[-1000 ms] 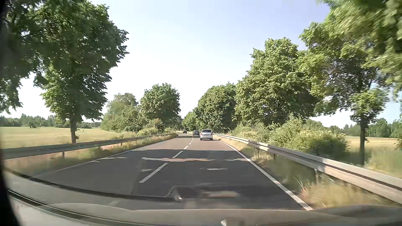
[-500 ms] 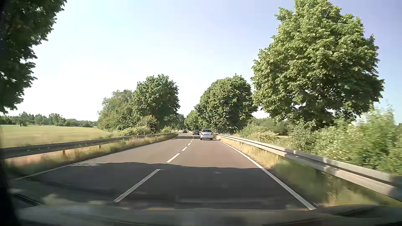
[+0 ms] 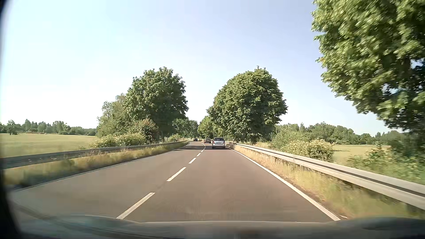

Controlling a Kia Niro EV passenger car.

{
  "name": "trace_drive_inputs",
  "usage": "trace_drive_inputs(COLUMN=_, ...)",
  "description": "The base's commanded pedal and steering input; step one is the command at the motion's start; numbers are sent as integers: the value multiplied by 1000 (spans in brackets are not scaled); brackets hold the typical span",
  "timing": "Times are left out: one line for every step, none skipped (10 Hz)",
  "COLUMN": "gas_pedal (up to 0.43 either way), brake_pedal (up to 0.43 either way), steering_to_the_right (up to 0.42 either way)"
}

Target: Follow the waypoints while adhering to traffic rules and regulations

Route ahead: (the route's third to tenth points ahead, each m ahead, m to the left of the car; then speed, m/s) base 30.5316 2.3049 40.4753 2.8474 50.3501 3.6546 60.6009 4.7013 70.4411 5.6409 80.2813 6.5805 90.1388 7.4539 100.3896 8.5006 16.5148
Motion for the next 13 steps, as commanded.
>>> trace_drive_inputs(gas_pedal=118, brake_pedal=18, steering_to_the_right=-8)
trace_drive_inputs(gas_pedal=118, brake_pedal=18, steering_to_the_right=-8)
trace_drive_inputs(gas_pedal=110, brake_pedal=18, steering_to_the_right=-8)
trace_drive_inputs(gas_pedal=110, brake_pedal=18, steering_to_the_right=-7)
trace_drive_inputs(gas_pedal=98, brake_pedal=18, steering_to_the_right=-8)
trace_drive_inputs(gas_pedal=98, brake_pedal=18, steering_to_the_right=-8)
trace_drive_inputs(gas_pedal=87, brake_pedal=18, steering_to_the_right=-7)
trace_drive_inputs(gas_pedal=79, brake_pedal=18, steering_to_the_right=-8)
trace_drive_inputs(gas_pedal=79, brake_pedal=18, steering_to_the_right=-7)
trace_drive_inputs(gas_pedal=79, brake_pedal=18, steering_to_the_right=-8)
trace_drive_inputs(gas_pedal=79, brake_pedal=18, steering_to_the_right=-8)
trace_drive_inputs(gas_pedal=79, brake_pedal=18, steering_to_the_right=-8)
trace_drive_inputs(gas_pedal=67, brake_pedal=18, steering_to_the_right=-8)
